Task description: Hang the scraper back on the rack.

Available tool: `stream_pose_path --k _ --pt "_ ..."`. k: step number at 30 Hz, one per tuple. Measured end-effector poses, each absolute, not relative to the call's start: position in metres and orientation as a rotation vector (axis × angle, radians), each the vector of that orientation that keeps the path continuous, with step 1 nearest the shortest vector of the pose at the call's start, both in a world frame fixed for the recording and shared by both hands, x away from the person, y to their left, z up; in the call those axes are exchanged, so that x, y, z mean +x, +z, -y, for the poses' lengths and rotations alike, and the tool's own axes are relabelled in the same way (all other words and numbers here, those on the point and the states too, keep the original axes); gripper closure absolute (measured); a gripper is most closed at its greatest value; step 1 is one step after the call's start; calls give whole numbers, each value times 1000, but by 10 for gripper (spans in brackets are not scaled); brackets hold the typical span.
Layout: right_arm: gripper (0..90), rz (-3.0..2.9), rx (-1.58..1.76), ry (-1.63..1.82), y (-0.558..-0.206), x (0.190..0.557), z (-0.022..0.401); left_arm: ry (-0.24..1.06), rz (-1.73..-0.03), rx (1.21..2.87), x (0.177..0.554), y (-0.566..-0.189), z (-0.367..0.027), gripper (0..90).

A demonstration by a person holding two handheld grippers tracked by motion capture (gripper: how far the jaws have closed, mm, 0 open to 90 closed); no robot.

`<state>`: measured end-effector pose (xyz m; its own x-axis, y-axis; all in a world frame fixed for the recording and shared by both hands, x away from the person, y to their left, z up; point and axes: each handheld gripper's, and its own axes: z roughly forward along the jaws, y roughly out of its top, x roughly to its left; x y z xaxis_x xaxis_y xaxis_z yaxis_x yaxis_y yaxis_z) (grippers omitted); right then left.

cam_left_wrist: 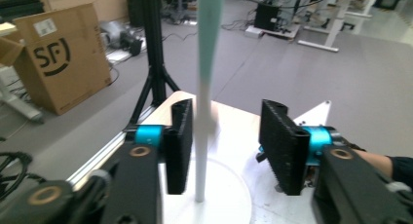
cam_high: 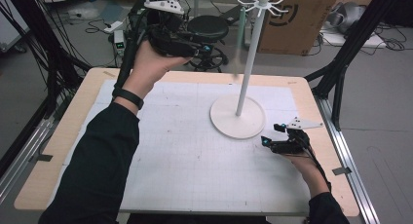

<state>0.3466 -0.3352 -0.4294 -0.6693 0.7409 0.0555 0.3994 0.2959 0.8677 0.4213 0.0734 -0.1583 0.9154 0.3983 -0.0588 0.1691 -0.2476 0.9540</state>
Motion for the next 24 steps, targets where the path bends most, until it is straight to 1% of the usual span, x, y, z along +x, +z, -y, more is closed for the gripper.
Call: stream_pose_path --k 1,3,5,8,14,17,20,24 --pt "197 -2213 1026 1324 -429 347 335 227 -413 1824 420 -161 -76 545" --pt "197 -2215 1032 1323 -430 346 335 232 -402 1831 417 -169 -80 453" --pt "197 -2215 1033 1322 -430 347 335 235 -399 1837 414 -179 -88 441" --pt "197 -2217 1030 1321 -430 346 335 227 -400 1826 408 -196 -103 371" --pt "197 -2230 1030 1314 -430 346 333 220 -436 1821 389 -243 -143 318" --pt "196 -2234 1038 1315 -430 345 333 255 -455 1846 376 -269 -164 299" --pt "196 -2237 1044 1316 -430 345 334 263 -489 1841 365 -295 -182 285" --pt "195 -2237 1041 1320 -429 344 333 305 -512 1869 349 -327 -200 282"
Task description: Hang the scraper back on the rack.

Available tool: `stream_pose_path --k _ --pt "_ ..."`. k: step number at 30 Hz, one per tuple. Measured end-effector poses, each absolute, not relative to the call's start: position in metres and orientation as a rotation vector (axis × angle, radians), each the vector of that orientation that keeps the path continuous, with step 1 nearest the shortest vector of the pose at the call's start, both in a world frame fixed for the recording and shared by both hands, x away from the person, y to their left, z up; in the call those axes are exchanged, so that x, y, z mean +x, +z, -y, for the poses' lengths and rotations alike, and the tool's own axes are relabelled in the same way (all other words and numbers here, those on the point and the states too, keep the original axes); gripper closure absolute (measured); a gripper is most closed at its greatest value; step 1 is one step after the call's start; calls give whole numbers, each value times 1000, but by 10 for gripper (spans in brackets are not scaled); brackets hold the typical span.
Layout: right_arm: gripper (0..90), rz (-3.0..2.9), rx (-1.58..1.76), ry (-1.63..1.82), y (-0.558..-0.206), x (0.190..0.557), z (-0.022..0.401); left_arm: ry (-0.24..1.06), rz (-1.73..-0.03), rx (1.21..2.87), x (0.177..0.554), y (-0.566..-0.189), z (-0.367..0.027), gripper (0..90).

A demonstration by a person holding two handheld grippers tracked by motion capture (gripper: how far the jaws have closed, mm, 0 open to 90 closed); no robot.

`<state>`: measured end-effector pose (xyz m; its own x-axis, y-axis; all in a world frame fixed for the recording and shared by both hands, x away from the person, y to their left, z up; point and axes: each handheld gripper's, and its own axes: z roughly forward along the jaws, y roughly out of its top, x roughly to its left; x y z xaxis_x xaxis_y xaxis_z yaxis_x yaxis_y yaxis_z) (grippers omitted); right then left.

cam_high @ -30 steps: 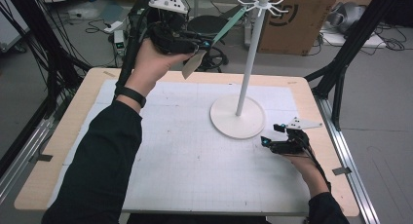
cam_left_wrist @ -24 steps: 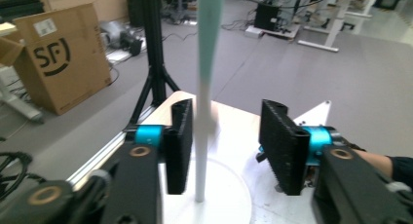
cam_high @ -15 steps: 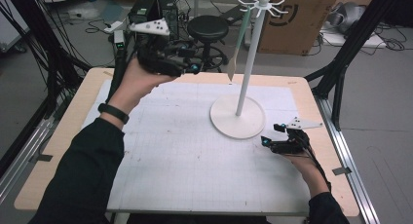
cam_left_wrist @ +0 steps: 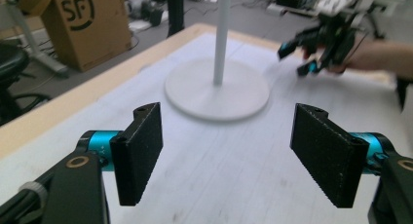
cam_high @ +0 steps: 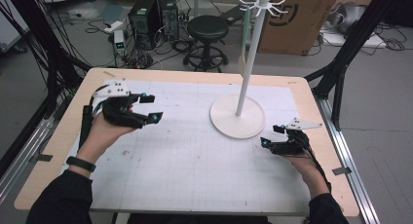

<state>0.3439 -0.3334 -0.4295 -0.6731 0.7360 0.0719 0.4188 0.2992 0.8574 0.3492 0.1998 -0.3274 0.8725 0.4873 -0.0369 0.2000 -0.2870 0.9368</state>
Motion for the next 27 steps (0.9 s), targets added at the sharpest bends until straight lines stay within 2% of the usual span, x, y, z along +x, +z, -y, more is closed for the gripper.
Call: stream_pose_path --k 5,12,27 --pt "193 -2236 1045 1323 -429 343 333 310 -539 1874 336 -359 -215 278" --pt "191 -2248 1051 1311 -431 343 331 307 -587 1836 332 -383 -232 274" --pt "191 -2262 1044 1304 -433 344 331 317 -616 1869 334 -400 -236 271"
